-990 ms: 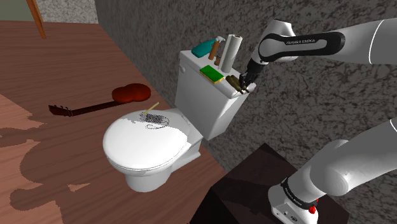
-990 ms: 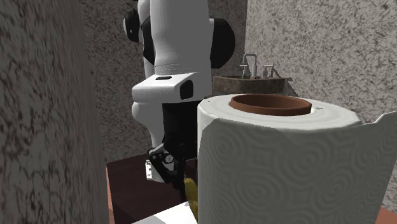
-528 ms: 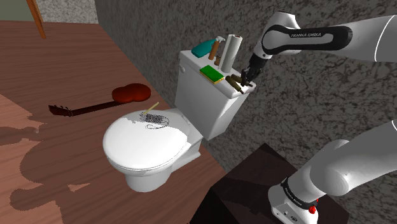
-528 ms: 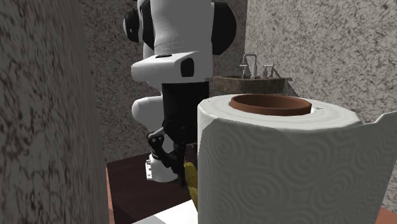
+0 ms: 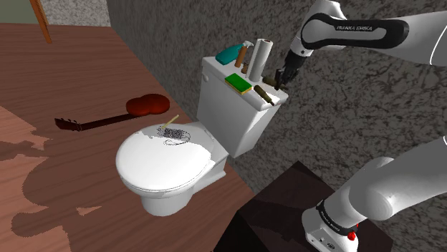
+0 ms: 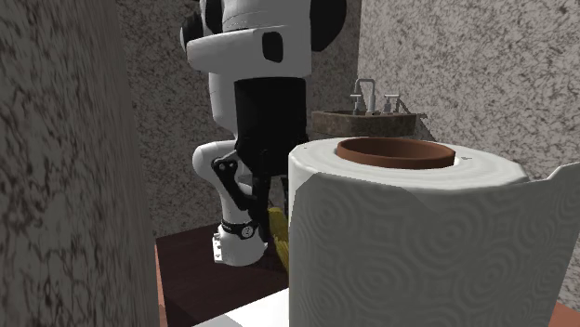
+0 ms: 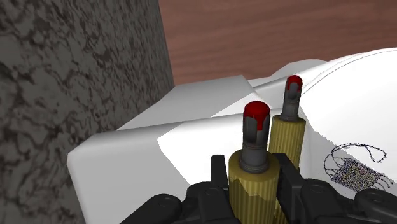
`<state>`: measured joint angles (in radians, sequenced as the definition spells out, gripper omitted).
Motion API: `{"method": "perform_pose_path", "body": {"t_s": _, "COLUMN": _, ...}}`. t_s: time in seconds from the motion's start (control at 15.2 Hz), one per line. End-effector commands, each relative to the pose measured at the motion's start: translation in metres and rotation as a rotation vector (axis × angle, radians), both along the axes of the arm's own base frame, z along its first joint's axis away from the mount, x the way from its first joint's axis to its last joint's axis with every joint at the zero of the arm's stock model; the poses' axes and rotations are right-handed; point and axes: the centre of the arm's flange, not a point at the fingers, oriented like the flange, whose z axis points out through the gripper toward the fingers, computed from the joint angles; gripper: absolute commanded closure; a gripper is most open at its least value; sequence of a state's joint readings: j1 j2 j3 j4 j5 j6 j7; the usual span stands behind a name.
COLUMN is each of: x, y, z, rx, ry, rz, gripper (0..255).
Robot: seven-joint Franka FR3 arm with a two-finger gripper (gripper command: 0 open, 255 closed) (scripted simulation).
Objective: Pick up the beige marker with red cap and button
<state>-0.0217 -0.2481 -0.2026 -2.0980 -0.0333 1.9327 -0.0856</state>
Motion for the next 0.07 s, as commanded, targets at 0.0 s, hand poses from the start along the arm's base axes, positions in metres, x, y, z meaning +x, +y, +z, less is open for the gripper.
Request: {"method": "perform_pose_path", "body": {"t_s": 0.0, "x": 0.0005, "y": -0.0010, "z": 0.0037, "rx": 0.000, "ry": 0.000, "rz": 0.000, "gripper": 255}}
